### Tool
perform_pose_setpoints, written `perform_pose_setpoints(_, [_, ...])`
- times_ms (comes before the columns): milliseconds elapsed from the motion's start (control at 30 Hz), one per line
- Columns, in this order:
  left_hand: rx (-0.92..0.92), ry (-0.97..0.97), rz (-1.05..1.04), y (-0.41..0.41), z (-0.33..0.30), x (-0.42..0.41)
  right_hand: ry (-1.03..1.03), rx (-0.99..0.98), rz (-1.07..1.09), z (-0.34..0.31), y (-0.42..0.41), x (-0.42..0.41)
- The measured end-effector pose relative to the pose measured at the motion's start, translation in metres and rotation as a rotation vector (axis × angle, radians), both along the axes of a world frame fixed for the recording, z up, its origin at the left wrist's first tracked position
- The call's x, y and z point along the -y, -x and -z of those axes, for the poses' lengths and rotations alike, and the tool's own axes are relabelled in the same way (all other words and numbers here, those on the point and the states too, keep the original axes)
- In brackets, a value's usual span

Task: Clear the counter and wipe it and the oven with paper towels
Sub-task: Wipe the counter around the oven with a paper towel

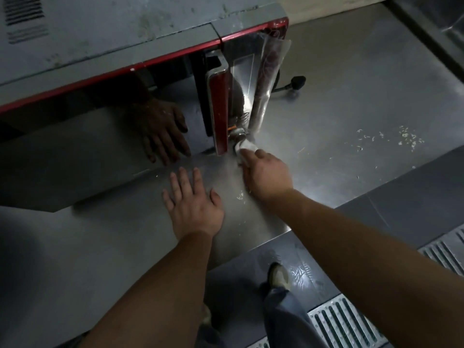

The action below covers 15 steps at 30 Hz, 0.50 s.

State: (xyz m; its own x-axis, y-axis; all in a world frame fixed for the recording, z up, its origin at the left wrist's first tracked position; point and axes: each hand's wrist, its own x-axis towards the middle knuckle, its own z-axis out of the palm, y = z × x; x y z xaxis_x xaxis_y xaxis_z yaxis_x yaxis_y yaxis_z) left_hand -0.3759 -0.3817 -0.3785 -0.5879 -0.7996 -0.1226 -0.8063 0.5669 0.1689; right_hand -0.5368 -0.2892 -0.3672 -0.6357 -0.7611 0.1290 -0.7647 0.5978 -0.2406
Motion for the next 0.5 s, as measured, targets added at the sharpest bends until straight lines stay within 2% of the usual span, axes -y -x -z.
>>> perform_pose_setpoints(200, [0.037, -0.031, 0.043, -0.001, -0.005, 0.003, -0.203, 0.094, 0.271, -0.02, 0.08, -0.042])
perform_pose_setpoints(267, [0.057, -0.043, 0.074, -0.004, -0.008, 0.007, -0.194, 0.139, 0.319, -0.027, 0.093, -0.054])
perform_pose_setpoints(367, [0.099, -0.021, 0.23, -0.017, -0.016, 0.028, -0.026, 0.119, 0.242, -0.037, 0.078, -0.06])
perform_pose_setpoints(433, [0.121, -0.014, 0.35, -0.031, -0.02, 0.047, 0.101, 0.094, 0.132, -0.041, 0.04, -0.058])
perform_pose_setpoints(500, [0.152, -0.032, 0.367, -0.044, -0.02, 0.055, 0.157, 0.096, 0.011, -0.041, -0.009, -0.054])
